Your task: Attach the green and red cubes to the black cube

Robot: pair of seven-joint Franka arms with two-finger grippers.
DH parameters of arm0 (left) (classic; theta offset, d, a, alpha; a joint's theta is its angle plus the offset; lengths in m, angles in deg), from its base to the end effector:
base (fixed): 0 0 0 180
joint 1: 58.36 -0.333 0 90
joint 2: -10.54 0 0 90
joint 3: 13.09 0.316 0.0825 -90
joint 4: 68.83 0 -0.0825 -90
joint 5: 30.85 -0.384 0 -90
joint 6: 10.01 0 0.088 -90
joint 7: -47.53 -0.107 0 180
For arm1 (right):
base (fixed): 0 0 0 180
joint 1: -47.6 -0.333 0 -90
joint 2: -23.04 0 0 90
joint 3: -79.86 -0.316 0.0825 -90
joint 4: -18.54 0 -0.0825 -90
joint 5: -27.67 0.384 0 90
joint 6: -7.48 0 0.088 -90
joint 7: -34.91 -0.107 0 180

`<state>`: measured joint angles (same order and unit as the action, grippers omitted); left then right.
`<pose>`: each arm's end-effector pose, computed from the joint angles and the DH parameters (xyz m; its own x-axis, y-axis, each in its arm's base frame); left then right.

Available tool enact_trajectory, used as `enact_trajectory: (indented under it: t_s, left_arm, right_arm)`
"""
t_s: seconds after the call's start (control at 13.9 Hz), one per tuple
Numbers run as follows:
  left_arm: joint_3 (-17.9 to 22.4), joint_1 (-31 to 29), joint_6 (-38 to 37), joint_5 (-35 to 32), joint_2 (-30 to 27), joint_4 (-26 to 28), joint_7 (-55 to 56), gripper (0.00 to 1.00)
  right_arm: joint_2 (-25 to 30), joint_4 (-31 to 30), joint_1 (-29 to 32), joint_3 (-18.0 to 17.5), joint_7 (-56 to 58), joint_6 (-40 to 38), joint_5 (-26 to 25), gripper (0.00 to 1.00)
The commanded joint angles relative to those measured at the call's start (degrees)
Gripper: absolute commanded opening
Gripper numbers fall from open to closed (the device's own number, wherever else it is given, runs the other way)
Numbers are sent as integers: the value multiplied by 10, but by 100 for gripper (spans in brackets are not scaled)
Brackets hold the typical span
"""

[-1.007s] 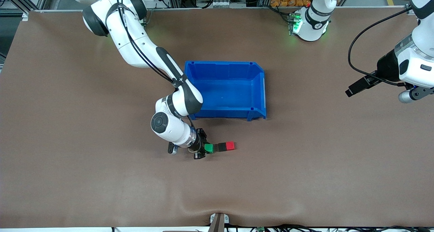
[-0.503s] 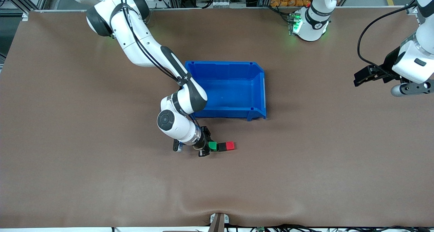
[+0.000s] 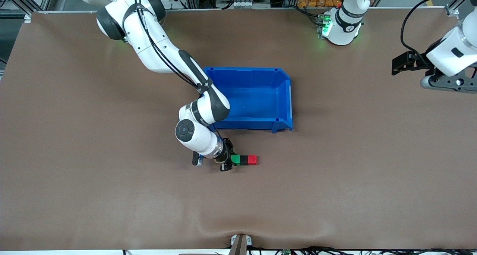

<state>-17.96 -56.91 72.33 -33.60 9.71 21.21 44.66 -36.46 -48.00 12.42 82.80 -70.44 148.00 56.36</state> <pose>0.5327 -0.0537 0.6213 0.9808 -0.1524 -0.1218 -0.1586 -0.9864 -0.0432 0.6571 0.4300 0.1821 -0.0027 -0.9220 -0.3871 -0.9950 0.0411 -0.0909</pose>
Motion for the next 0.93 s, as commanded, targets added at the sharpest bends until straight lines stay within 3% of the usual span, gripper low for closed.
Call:
enact_trajectory:
  t_s: [0.0,0.14,0.86]
  left_arm:
    - [0,-2,-10,-8,-11,-2,-3,100]
    - [-1,-3,-10,-8,-3,-26,-5,100]
    - [-3,0,-6,-6,1,-35,-4,100]
  right_arm:
    - [-11,21,-2,9,-8,-1,3,100]
    - [-2,21,5,12,-6,-5,2,100]
    - [28,16,57,10,24,-8,4,100]
